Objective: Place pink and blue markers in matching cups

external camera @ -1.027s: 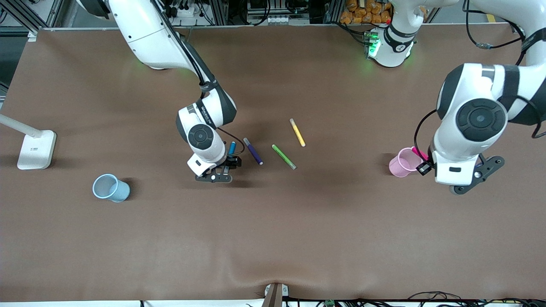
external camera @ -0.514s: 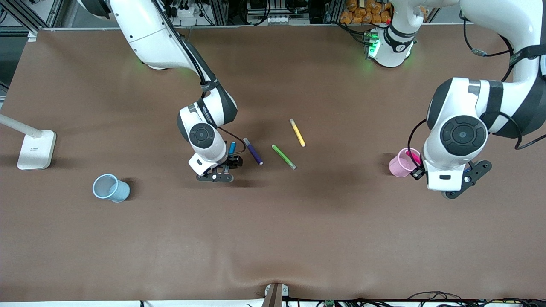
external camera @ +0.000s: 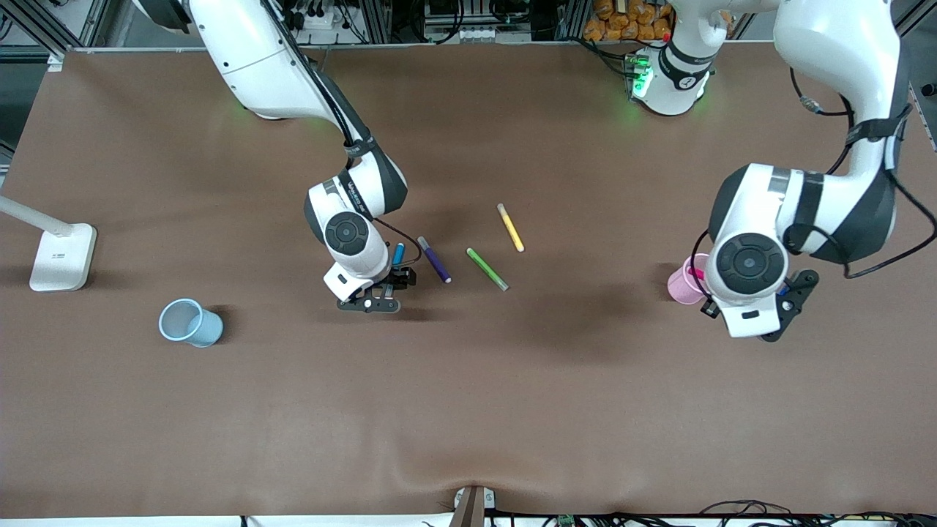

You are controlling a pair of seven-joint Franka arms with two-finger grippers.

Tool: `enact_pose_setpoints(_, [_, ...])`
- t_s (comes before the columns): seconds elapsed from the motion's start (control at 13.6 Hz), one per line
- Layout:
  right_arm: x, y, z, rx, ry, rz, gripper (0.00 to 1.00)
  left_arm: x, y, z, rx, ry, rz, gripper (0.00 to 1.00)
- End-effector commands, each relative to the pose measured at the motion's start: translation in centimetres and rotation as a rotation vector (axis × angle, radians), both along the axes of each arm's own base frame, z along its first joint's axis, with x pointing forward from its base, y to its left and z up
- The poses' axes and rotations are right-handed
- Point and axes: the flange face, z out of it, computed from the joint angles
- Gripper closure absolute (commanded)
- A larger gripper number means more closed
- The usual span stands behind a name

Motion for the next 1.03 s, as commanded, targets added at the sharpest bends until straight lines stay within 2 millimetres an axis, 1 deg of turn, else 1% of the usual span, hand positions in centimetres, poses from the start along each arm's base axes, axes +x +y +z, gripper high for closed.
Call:
enact_pose_setpoints(0.0, [-0.2,0.2,-0.5,0.007,0.001,-0.030,0.19,-1.2,0.0,-1.0,0.066,-0.005,0.032,1.00])
enact_pose_setpoints(0.07, [-0.1,0.1,-0.5,0.006,0.001,-0.031,0.61,-1.3,0.2,-1.3,0.087,-0.011,0.037,1.00])
enact_pose_setpoints(0.15, [-0.1,0.0,-0.5,0.006,0.004,-0.036,1.00,-1.5,0.4,-1.7,0.101,-0.009,0.041,1.00])
enact_pose_setpoints(0.29, [0.1,-0.4,-0.5,0.002,0.011,-0.052,1.00,-1.6,0.7,-2.4,0.130,-0.008,0.037,1.00])
enact_pose_setpoints(0.44, [-0.2,0.0,-0.4,0.003,0.010,-0.045,1.00,-1.6,0.9,-3.5,0.153,-0.002,0.039,1.00])
enact_pose_setpoints(0.51, [-0.2,0.0,-0.4,0.003,0.010,-0.045,1.00,-2.0,1.0,-4.0,0.191,-0.014,0.046,1.00])
enact_pose_setpoints(0.73, [0.2,-0.4,0.5,0.007,0.008,-0.047,1.00,-2.5,0.5,-5.1,0.242,-0.039,0.061,1.00])
enact_pose_setpoints(0.88, [1.2,-1.5,2.8,0.012,0.012,-0.036,1.00,-2.7,0.6,-5.6,0.250,-0.032,0.064,1.00])
enact_pose_setpoints(0.95, [1.8,-1.9,4.4,0.019,0.011,-0.002,1.00,-3.0,0.9,-5.9,0.273,-0.042,0.074,1.00])
